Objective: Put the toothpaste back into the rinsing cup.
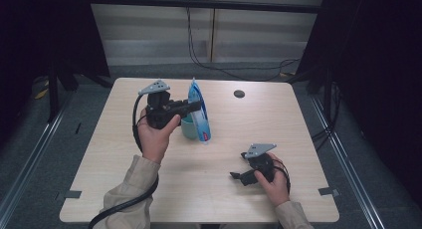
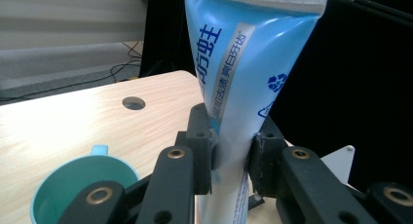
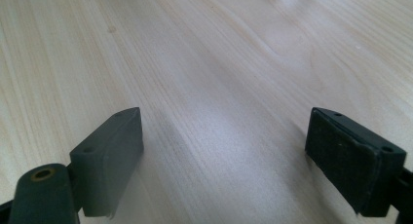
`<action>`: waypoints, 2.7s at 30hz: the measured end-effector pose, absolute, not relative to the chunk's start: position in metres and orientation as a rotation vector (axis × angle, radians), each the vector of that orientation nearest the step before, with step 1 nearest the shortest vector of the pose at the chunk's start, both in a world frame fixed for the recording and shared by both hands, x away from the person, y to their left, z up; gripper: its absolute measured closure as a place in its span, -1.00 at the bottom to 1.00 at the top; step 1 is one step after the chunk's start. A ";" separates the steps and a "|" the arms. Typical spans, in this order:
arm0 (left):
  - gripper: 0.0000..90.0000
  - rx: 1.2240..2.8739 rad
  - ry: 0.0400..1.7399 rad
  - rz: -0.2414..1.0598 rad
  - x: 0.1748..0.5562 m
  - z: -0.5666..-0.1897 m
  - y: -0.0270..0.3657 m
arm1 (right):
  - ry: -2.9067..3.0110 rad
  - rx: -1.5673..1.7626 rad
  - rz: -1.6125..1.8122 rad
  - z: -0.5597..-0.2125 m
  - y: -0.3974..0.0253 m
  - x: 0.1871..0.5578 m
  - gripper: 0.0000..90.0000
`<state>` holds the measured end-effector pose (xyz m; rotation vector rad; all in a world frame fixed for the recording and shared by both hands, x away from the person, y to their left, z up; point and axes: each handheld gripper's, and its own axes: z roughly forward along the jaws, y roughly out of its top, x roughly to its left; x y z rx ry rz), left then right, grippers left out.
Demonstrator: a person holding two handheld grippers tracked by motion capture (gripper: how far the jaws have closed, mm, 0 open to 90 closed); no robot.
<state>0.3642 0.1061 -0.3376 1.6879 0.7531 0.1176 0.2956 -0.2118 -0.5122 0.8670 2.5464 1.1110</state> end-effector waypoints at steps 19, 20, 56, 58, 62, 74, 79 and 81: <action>0.66 1.661 0.777 0.169 0.374 -0.324 0.110 | 2.546 0.866 1.111 -0.512 -0.212 0.296 -0.70; 0.66 1.659 0.780 0.172 0.374 -0.323 0.111 | 2.544 0.869 1.112 -0.512 -0.212 0.295 -0.70; 0.66 1.625 0.826 0.247 0.394 -0.306 0.121 | 2.544 0.867 1.113 -0.512 -0.212 0.296 -0.70; 0.66 1.622 0.830 0.251 0.395 -0.305 0.122 | 2.544 0.867 1.113 -0.512 -0.212 0.296 -0.70; 0.66 1.619 0.832 0.258 0.397 -0.303 0.123 | 2.544 0.867 1.113 -0.512 -0.212 0.296 -0.70; 0.66 1.600 0.850 0.285 0.404 -0.297 0.127 | 2.543 0.869 1.111 -0.512 -0.212 0.296 -0.70; 0.66 1.602 0.849 0.298 0.406 -0.296 0.127 | 2.543 0.867 1.111 -0.512 -0.212 0.296 -0.70; 0.66 1.602 0.852 0.298 0.408 -0.297 0.127 | 2.543 0.867 1.111 -0.512 -0.212 0.296 -0.69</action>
